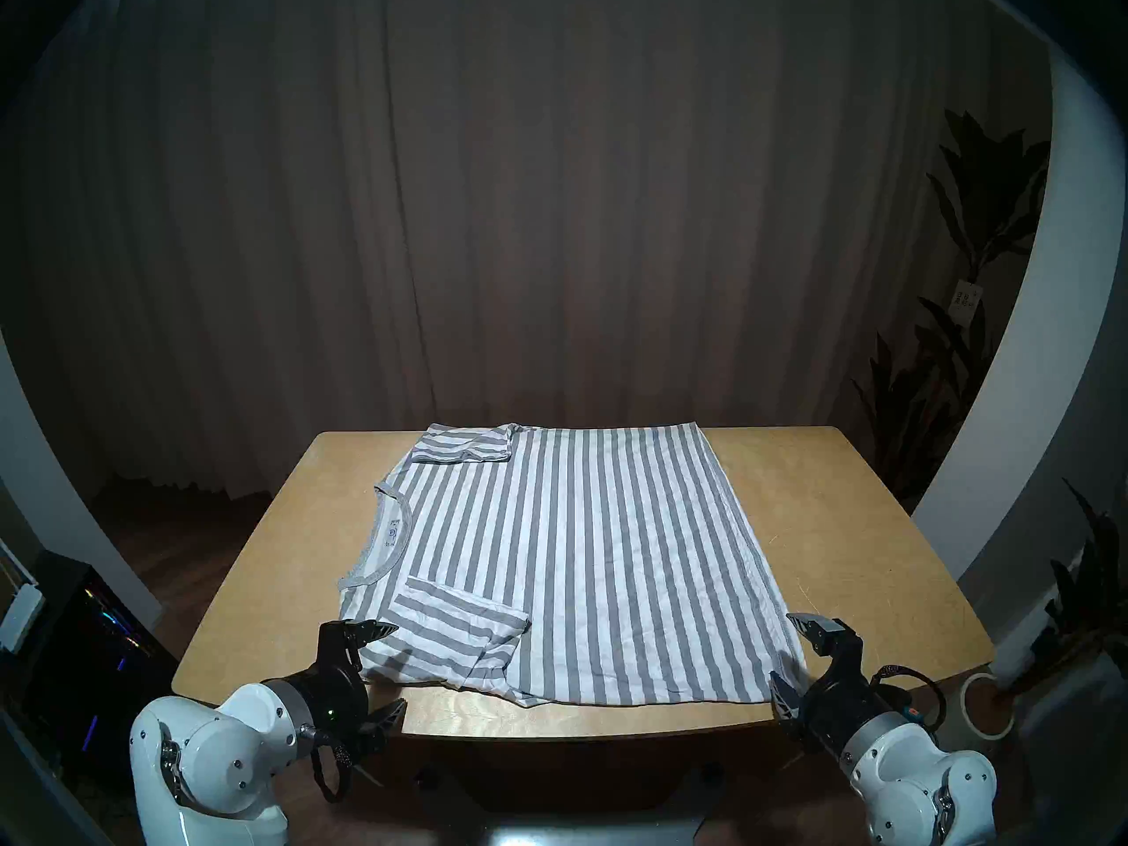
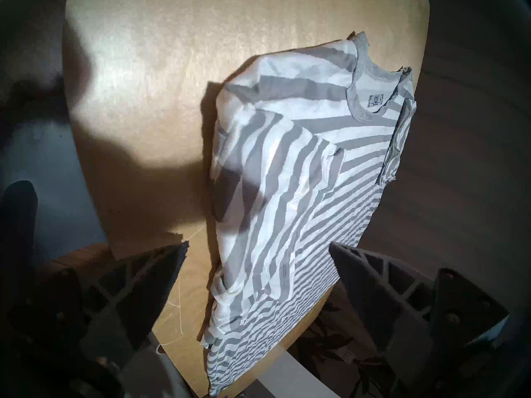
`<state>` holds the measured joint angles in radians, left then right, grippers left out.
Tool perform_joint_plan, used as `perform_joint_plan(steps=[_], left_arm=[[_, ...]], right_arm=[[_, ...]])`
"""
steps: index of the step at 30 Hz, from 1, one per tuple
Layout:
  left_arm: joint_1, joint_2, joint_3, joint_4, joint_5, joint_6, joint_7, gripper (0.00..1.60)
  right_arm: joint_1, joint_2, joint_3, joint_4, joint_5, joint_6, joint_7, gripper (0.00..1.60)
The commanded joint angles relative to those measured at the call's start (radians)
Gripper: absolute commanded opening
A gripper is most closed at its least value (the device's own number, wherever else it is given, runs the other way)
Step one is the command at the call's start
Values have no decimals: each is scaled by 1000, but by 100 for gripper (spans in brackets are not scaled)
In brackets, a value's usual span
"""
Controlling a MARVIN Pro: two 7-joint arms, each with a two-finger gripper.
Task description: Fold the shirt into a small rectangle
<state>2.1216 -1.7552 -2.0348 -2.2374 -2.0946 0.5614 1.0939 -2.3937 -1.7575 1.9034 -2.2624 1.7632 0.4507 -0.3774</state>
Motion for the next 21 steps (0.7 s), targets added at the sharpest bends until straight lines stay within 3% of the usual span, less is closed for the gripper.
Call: perform_joint_plan(steps=[1,21], left_arm=[[-39,2,7,10,0,-14,-3,160],[-84,23,20,76,0,-43,18,160]], right_arm=[[-34,-13,3,-40,12,1,-12,160],[-52,-24,-4,-46,5,-8,-55,160]])
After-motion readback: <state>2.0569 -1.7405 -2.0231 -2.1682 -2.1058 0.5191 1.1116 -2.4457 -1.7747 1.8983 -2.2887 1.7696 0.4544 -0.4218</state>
